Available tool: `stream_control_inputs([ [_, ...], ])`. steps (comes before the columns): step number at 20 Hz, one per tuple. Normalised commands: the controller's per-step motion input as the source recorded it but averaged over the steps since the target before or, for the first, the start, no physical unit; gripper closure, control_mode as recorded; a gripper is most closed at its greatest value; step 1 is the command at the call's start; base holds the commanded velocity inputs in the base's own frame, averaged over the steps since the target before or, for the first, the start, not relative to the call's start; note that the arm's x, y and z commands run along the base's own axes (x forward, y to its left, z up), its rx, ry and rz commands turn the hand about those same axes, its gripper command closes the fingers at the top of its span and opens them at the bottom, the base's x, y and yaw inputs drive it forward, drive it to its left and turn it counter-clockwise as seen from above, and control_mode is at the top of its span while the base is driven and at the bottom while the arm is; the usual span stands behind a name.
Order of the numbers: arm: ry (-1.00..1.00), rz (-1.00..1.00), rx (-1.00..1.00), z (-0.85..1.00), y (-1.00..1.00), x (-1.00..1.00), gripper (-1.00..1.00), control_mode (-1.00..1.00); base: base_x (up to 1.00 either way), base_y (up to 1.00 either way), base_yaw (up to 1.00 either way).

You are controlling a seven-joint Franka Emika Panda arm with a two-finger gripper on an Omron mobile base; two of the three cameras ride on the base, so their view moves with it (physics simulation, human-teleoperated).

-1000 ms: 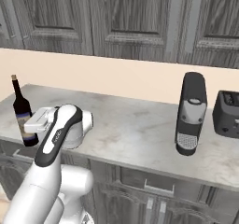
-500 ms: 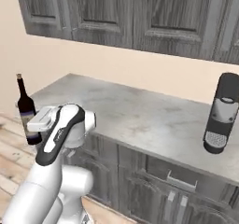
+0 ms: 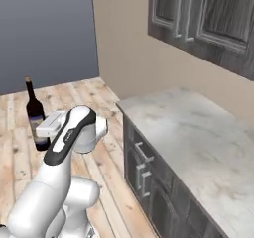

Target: There is a wine glass and glass cup on the dining counter. Place the wine bottle next to the wine glass and the juice bottle next to the glass cup.

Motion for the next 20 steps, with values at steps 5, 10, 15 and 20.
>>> stream_control_inputs([
  [5,0.00,0.00,0.00,0.00,0.00,0.00,1.00,1.00,-0.13,0.16,1.00],
  [10,0.00,0.00,0.00,0.00,0.00,0.00,1.00,1.00,-0.06,0.08,1.00],
  [15,0.00,0.00,0.00,0.00,0.00,0.00,1.00,1.00,0.79,-0.03,0.32],
  [20,0.00,0.00,0.00,0.00,0.00,0.00,1.00,1.00,0.82,0.00,0.27],
])
